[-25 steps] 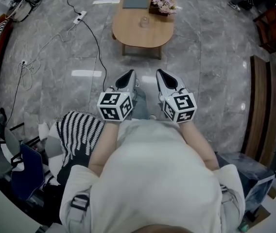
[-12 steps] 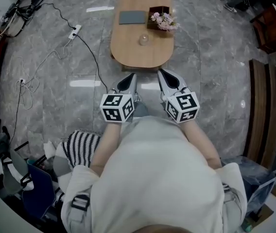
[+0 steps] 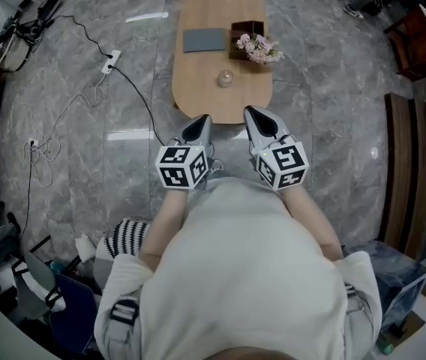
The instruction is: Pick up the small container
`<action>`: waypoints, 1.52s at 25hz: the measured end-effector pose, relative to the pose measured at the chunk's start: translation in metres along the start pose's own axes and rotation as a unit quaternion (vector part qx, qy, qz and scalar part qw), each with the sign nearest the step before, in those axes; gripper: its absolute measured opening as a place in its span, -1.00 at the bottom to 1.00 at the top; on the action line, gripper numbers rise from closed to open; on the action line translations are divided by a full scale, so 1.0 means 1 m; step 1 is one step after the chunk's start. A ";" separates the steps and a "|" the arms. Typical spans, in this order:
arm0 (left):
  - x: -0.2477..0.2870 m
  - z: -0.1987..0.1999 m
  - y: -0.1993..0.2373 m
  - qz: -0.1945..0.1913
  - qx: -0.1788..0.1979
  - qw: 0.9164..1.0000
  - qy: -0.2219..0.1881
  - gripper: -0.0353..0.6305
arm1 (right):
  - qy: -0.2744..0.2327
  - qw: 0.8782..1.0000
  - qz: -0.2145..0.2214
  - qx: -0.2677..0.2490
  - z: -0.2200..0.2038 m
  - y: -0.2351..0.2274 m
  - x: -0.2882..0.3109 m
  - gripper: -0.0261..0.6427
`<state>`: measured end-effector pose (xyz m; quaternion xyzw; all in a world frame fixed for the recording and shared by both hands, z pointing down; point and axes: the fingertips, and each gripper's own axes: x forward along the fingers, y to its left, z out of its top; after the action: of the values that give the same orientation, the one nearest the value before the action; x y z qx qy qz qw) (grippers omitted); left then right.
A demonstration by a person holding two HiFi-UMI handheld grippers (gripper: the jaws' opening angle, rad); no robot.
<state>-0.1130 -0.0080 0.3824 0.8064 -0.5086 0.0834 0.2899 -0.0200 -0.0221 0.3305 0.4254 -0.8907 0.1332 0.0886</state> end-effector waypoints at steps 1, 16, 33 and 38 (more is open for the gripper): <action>0.005 0.004 0.005 -0.004 0.002 1.000 0.001 -0.89 | 0.001 1.000 -0.002 0.001 0.001 -0.002 0.007 -0.92; 0.073 0.009 0.057 -0.030 0.039 0.998 0.025 -0.89 | 0.039 0.998 -0.042 0.020 -0.019 -0.028 0.064 -0.92; 0.233 -0.081 0.118 -0.006 0.054 0.993 0.106 -0.76 | 0.124 0.988 -0.054 0.073 -0.118 -0.145 0.137 -0.92; 0.273 -0.111 0.137 0.006 0.054 0.991 0.124 -0.76 | 0.144 0.986 -0.042 0.078 -0.152 -0.171 0.163 -0.92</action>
<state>-0.0863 -0.2002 0.6424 0.8014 -0.4683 0.2119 0.3059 0.0189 -0.1970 0.5465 0.4446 -0.8366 0.2588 0.1880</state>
